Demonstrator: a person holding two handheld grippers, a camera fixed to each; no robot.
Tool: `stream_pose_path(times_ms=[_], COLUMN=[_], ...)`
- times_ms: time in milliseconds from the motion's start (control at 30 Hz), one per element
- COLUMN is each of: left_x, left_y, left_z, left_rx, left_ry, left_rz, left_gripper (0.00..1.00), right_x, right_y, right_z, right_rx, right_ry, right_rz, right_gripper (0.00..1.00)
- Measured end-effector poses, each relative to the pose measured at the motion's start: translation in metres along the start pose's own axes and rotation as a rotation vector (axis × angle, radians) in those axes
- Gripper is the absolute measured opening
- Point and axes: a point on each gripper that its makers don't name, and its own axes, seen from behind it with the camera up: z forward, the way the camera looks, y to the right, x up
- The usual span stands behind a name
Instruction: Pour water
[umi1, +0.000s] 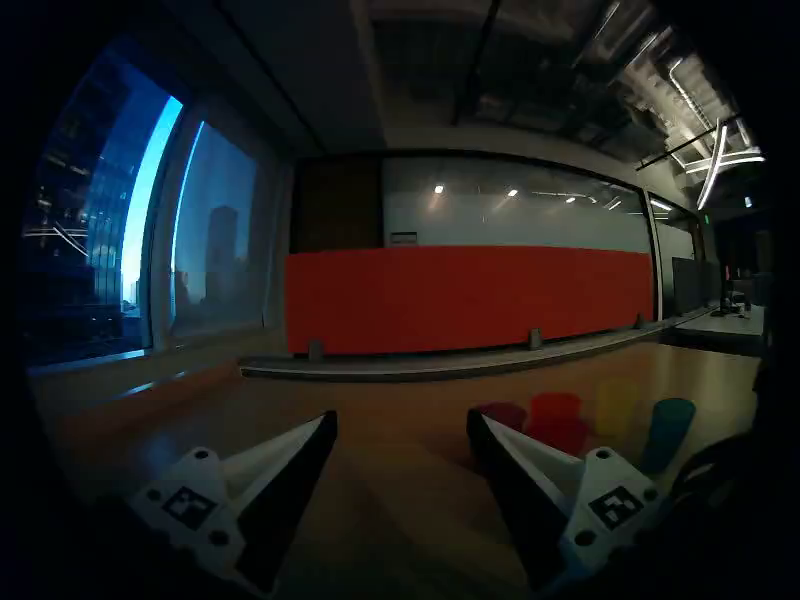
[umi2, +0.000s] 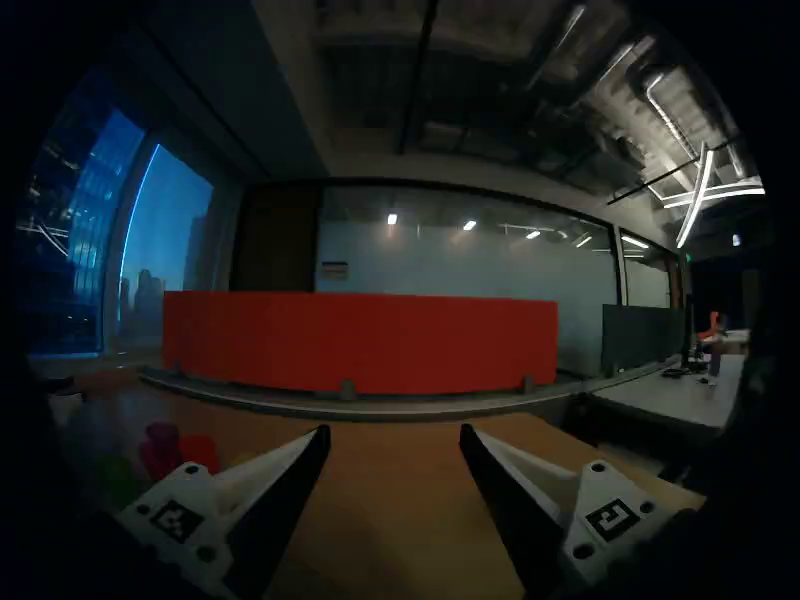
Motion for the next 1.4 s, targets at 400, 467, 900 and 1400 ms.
stream_pose_path(times_ms=[400, 467, 900, 1400], left_x=[-0.011, -0.013, -0.019, -0.02], left_y=[-0.002, -0.001, -0.003, -0.002], left_z=[0.005, 0.006, 0.008, 0.007], left_rx=[-0.001, -0.002, 0.002, 0.0], left_ry=[-0.004, -0.005, -0.03, -0.031], left_rz=[-0.019, -0.019, -0.027, -0.024], left_gripper=[0.96, 0.96, 0.96, 0.96], right_x=[0.004, 0.006, 0.011, 0.016], right_y=[0.003, 0.003, 0.001, 0.002], right_z=[-0.001, -0.001, -0.002, -0.007], right_rx=[-0.011, -0.012, -0.003, 0.006], right_ry=[0.009, 0.011, 0.024, 0.043], right_rz=[-0.011, -0.014, -0.006, -0.011], right_gripper=[1.0, 1.0, 1.0, 1.0])
